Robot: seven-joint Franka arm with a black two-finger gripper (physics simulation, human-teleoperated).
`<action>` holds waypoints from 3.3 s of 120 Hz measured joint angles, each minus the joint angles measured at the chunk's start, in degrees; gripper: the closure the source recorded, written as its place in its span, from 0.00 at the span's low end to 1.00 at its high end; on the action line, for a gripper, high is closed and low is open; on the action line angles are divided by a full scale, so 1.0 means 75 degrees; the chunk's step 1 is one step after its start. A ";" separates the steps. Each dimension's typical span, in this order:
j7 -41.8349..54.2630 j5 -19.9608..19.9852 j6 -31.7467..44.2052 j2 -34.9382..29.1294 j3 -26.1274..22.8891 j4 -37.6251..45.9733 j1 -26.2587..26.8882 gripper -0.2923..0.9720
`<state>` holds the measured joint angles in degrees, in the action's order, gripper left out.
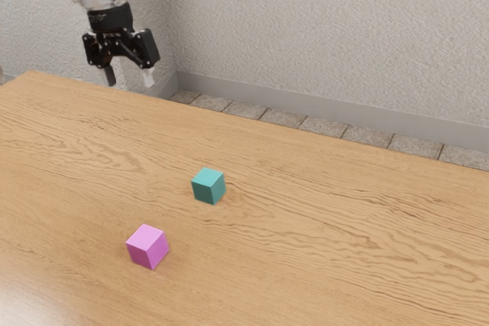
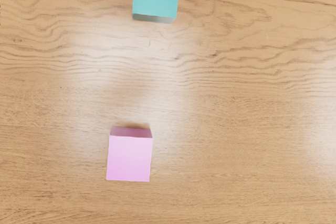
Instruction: Pick up the blue block with one arm, and put the blue block on the pink block with one arm
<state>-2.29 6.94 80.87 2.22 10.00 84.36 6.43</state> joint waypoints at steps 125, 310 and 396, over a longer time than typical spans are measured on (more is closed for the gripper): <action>0.0168 -0.0944 0.7496 0.2869 -0.1433 0.2964 -0.0690 0.23; 0.0192 -0.0935 0.7978 -0.0368 -0.1684 0.6499 -0.0875 0.49; -0.0544 -0.0930 0.7998 -0.1712 -0.1675 0.8205 -0.1186 0.46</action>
<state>-6.37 -0.03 140.86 -10.62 -2.55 145.90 -2.46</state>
